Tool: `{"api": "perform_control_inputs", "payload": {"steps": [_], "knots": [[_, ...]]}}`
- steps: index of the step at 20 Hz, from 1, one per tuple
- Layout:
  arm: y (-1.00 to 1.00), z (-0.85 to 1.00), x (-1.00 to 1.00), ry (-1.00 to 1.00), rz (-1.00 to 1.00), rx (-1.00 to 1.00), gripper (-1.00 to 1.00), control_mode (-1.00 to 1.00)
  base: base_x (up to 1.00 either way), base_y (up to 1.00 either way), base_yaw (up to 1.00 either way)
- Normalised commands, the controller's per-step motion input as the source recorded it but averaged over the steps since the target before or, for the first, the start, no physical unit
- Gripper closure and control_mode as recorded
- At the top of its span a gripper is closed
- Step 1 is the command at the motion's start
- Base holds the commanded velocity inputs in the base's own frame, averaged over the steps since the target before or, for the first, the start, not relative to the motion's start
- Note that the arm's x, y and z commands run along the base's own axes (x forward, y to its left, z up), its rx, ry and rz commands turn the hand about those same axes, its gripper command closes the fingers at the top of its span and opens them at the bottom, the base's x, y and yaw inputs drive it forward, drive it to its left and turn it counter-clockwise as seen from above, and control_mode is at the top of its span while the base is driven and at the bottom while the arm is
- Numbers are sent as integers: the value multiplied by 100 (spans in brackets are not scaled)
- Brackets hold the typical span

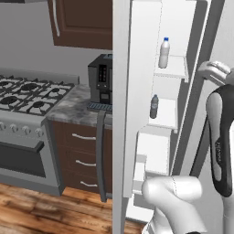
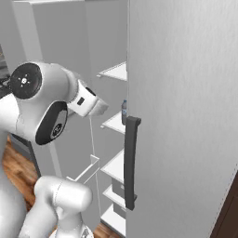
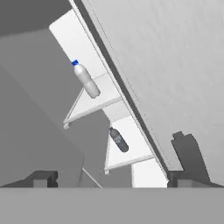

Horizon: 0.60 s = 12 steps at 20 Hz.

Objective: Take the bottled waters from the counter and place them in the freezer to freeze. Close the freezer door after placing the bottles.

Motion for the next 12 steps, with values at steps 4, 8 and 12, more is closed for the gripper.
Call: {"api": "perform_control_inputs", "payload": {"steps": [4,8,12], "knots": [[4,-51,-29,77,0,-43,-100,-100,0,0,0],[-10,-75,-8,64,0,-10,-100,-100,0,0,0],[-4,-59,-28,34,18,19,-100,-100,0,0,0]]}}
